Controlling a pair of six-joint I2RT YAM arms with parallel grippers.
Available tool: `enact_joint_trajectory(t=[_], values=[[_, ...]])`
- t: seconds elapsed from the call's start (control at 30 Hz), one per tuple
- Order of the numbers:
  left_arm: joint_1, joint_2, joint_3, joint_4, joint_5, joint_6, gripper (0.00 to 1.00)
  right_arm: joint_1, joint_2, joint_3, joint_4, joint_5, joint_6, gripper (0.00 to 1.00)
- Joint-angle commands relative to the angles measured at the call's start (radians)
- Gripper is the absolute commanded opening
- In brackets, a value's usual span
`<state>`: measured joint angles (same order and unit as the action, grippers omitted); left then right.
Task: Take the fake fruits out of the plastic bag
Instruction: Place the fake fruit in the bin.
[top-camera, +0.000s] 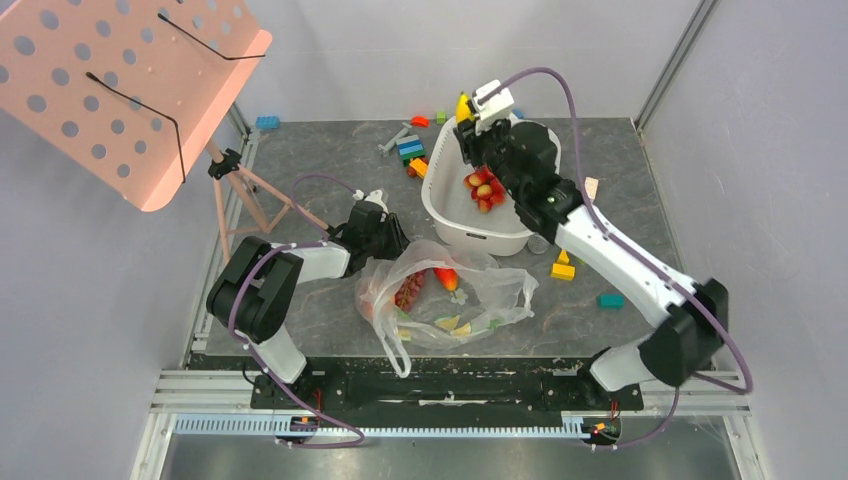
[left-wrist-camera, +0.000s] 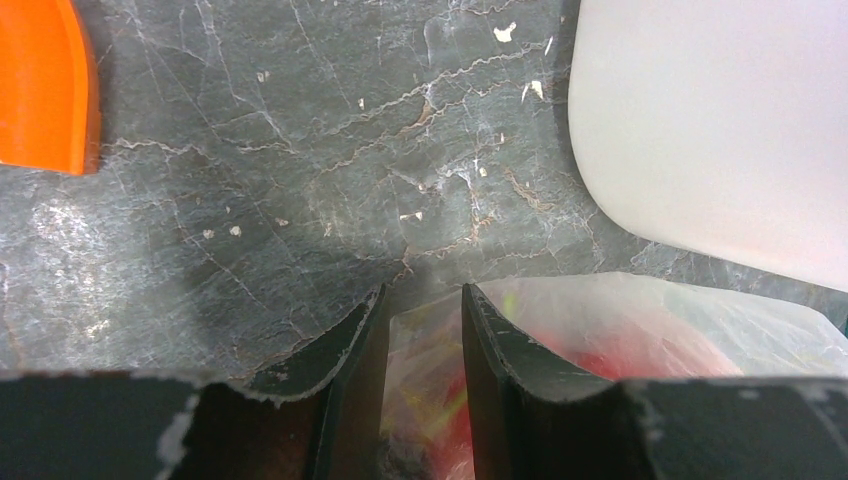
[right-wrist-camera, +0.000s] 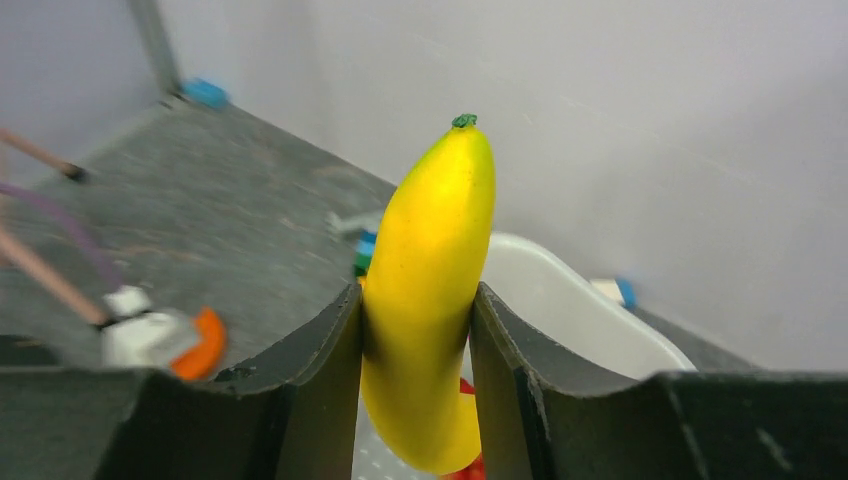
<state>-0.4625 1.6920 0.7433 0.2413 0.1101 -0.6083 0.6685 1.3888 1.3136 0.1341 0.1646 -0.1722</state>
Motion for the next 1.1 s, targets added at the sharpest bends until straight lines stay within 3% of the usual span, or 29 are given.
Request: enact_joint_trajectory(t=[0.0,0.27,0.53,0.67,0.93,1.07], values=[[-0.004,-0.004,0.005,0.037,0.012,0.0,0.4,-0.119,0.157,0.084,-0.082,0.023,-0.025,0.29],[-0.004,-0.02,0.005,0.028,-0.012,0.009,0.4,-0.201,0.386,0.152,-0.111,-0.004,-0.041,0.32],[-0.004,-0.017,0.004,0.028,-0.014,0.012,0.4,-0.218,0.491,0.15,-0.162,0.003,-0.035,0.38],[-0.004,-0.016,0.004,0.029,-0.013,0.013,0.39,-0.221,0.508,0.132,-0.172,0.003,-0.037,0.41],[-0.004,-0.014,0.005,0.029,-0.014,0.012,0.4,-0.223,0.486,0.1,-0.176,-0.021,-0.056,0.63],[-0.004,-0.01,0.01,0.024,-0.016,0.011,0.39,-0.223,0.43,0.097,-0.18,-0.033,-0.055,0.67]])
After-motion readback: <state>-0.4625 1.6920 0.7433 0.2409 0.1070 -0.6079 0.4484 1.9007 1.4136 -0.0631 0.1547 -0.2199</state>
